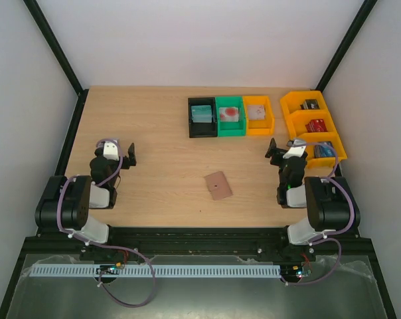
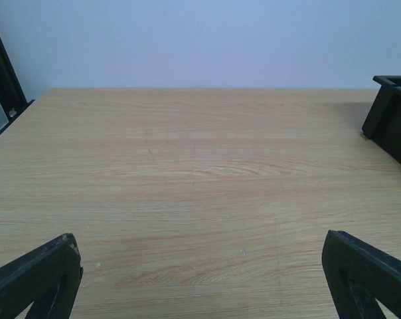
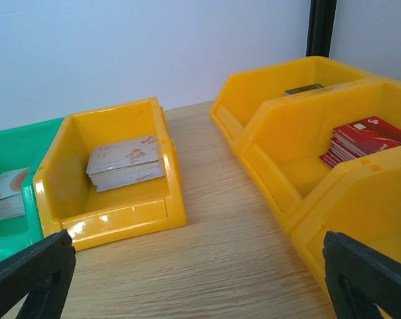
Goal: Take the credit cards out of the card holder
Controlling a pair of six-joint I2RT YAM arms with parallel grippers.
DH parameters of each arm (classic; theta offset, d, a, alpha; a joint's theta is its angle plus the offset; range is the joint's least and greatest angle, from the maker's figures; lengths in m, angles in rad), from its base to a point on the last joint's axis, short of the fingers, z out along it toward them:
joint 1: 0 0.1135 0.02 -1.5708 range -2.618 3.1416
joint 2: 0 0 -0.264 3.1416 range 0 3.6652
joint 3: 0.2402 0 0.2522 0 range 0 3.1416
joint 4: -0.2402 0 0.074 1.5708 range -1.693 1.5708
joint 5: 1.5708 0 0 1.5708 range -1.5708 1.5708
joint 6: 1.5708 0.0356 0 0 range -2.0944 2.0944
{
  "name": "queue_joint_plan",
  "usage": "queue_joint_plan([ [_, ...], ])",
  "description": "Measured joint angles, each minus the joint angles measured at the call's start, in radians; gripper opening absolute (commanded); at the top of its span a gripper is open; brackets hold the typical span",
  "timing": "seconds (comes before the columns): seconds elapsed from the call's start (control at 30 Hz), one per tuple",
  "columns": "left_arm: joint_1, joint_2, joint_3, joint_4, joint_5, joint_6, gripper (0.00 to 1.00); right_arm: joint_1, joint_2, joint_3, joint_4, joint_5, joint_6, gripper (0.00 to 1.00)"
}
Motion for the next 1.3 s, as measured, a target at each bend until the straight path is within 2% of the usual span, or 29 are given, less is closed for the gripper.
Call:
queue_joint_plan([
  [0.1, 0.000, 0.000, 0.000, 0.003, 0.000, 0.000, 1.00, 0.000, -0.013, 0.001, -0.029, 0.001, 0.000, 0.99],
  [0.27, 0.000, 0.000, 0.000, 0.003, -0.003, 0.000, 0.99, -0.002, -0.156, 0.129, -0.283, -0.011, 0.030, 0.99],
  [0.3, 0.000, 0.000, 0.000, 0.003, -0.003, 0.000, 0.99, -0.002, -0.183, 0.176, -0.327, -0.040, 0.051, 0.99],
  [0.47, 0.000, -0.008, 0.010, -0.021, -0.003, -0.003, 1.00, -0.003, -0.217, 0.370, -0.499, -0.282, 0.198, 0.84],
  [0.6, 0.024, -0.082, 0.181, -0.290, 0.034, -0.010, 0.99, 0.042, -0.204, 0.450, -0.717, -0.416, 0.255, 0.81],
  [0.73, 0.069, -0.139, 0.496, -0.633, 0.129, 0.018, 1.00, 0.154, -0.204, 0.462, -0.976, -0.439, 0.267, 0.76],
  [0.9, 0.084, -0.201, 0.752, -1.052, 0.253, 0.109, 1.00, 0.278, -0.190, 0.466, -1.255, -0.446, 0.232, 0.71],
  [1.1, 0.083, -0.298, 0.849, -1.441, 0.368, 0.232, 0.99, 0.385, -0.104, 0.467, -1.436, -0.480, 0.183, 0.60],
  [1.3, 0.082, -0.316, 0.852, -1.652, 0.444, 0.272, 0.99, 0.409, 0.036, 0.487, -1.444, -0.545, 0.156, 0.49],
])
